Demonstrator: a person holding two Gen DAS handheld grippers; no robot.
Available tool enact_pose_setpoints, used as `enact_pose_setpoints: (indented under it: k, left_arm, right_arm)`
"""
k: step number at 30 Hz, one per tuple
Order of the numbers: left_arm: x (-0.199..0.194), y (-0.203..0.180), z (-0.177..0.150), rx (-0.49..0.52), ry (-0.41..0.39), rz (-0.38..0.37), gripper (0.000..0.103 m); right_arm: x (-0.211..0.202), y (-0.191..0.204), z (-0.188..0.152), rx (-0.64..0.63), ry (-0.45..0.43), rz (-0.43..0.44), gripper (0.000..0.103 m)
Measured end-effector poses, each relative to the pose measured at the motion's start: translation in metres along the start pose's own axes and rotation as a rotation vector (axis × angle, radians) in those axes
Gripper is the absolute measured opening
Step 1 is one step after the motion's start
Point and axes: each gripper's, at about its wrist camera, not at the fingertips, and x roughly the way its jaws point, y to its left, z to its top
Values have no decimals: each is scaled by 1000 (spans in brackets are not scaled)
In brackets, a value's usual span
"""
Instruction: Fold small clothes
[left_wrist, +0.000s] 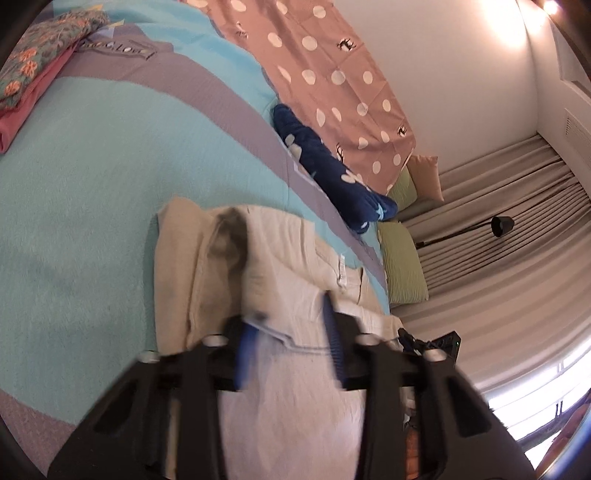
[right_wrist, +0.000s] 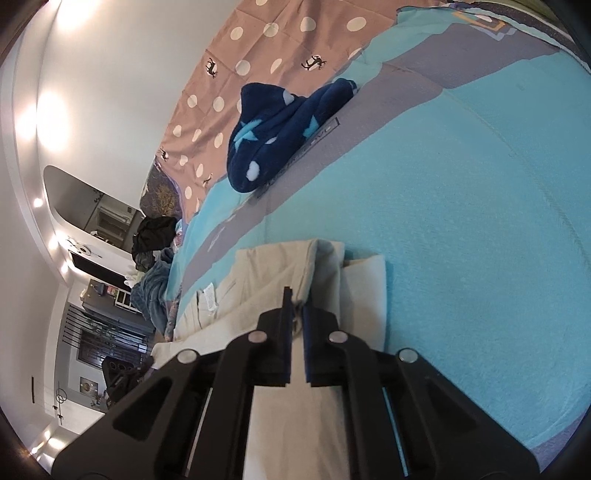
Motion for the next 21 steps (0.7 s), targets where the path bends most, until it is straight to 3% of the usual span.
enact_pose_setpoints:
  k: [1,10,13,15,18,21]
  left_arm:
    - [1,-1,2,5,-3,-10,2]
    - [9,-35,34,76,-48,-47,2]
    - [22,-29,56,32,-75,-30,2]
    - [35,-13,71,-33,-69,-29,3]
    - [46,2,77,-73,-38,10,17]
    - [35,-1,75,-29,-67,-16,35]
  right_arm:
    - [-1,1,0,-1,-2,3,4]
    - [4,17,37,17,-41,75,4]
    - [23,24,55,5,-36,34,5]
    - [36,24,60,4,-25,-27,12]
    - [42,22,59,-22,-20,-63,17]
    - [36,15,57,-38,-33,-80,23]
